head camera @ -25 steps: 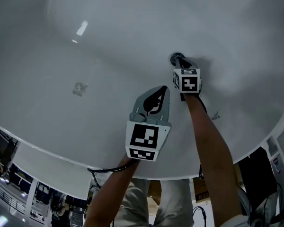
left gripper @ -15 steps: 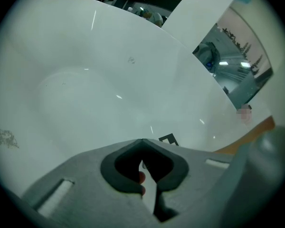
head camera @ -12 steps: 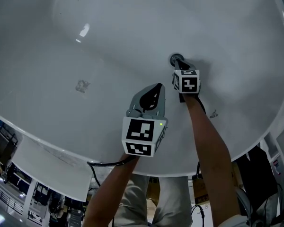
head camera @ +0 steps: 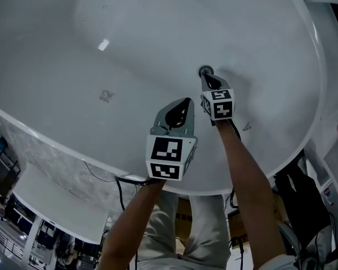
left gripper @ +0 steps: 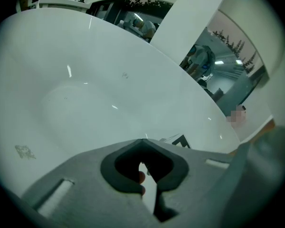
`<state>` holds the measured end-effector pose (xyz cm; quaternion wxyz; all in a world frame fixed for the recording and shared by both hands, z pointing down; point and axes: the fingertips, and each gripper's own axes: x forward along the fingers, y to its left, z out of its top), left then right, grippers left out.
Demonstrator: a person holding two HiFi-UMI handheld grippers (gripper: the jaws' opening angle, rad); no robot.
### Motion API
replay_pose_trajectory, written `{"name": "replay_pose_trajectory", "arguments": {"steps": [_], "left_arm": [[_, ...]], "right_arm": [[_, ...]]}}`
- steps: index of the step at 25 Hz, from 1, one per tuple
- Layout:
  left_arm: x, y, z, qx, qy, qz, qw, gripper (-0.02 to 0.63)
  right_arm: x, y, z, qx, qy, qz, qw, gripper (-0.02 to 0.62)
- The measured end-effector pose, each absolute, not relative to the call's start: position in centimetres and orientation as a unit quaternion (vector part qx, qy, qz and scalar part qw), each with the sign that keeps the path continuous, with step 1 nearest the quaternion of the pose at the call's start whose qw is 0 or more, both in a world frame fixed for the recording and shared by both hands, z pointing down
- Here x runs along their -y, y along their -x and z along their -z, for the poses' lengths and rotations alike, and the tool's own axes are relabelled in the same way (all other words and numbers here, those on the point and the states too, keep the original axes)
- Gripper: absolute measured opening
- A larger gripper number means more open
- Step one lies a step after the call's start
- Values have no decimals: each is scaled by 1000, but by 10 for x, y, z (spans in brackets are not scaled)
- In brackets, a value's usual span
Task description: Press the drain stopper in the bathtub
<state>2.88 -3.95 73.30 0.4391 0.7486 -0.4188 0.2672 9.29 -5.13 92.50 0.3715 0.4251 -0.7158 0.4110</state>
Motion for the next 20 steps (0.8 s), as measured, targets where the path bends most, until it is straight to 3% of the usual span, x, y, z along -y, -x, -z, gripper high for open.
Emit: {"name": "replay_pose_trajectory", "arguments": {"steps": [20], "left_arm": [[25, -37, -510, 406, -794, -256, 374, 0]], "right_arm": [[37, -111, -648, 754, -447, -359, 320, 3]]}}
